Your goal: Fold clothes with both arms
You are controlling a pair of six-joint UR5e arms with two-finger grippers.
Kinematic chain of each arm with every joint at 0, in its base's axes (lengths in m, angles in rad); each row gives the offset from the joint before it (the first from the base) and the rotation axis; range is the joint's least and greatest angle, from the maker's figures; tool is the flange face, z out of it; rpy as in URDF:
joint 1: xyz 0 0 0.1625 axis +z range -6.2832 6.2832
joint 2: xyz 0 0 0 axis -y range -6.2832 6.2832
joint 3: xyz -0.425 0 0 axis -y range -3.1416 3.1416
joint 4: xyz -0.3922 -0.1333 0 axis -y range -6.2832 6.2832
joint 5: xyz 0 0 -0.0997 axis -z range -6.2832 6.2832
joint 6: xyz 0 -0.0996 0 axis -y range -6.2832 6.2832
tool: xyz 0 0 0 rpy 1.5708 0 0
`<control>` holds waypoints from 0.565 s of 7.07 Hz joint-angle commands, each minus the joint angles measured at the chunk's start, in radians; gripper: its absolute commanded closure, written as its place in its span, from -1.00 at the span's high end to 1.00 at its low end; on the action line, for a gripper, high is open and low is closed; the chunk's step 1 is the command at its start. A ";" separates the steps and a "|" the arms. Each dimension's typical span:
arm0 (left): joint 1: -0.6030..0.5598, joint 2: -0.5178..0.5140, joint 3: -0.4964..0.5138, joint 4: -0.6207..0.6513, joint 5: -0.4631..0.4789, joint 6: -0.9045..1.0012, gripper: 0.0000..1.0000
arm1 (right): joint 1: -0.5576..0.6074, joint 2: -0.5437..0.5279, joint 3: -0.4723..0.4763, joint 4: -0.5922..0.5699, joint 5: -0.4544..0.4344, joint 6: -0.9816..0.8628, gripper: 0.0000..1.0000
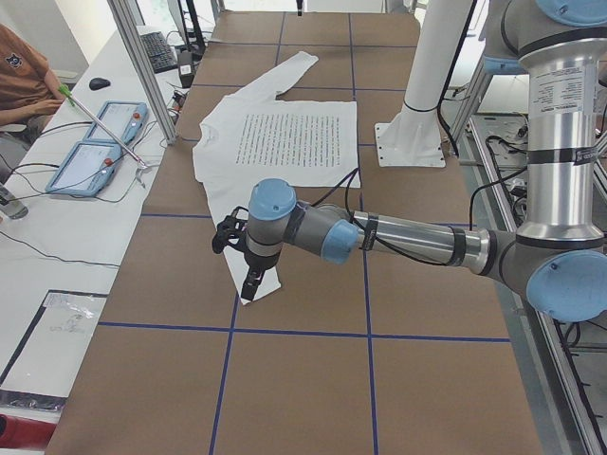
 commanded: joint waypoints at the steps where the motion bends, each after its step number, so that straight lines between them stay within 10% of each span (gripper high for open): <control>1: 0.002 -0.008 0.003 0.005 0.000 -0.002 0.99 | -0.003 -0.001 0.001 0.000 0.008 0.000 1.00; 4: 0.007 -0.008 -0.005 0.003 0.002 0.000 0.99 | -0.016 -0.001 0.001 0.000 0.008 0.003 1.00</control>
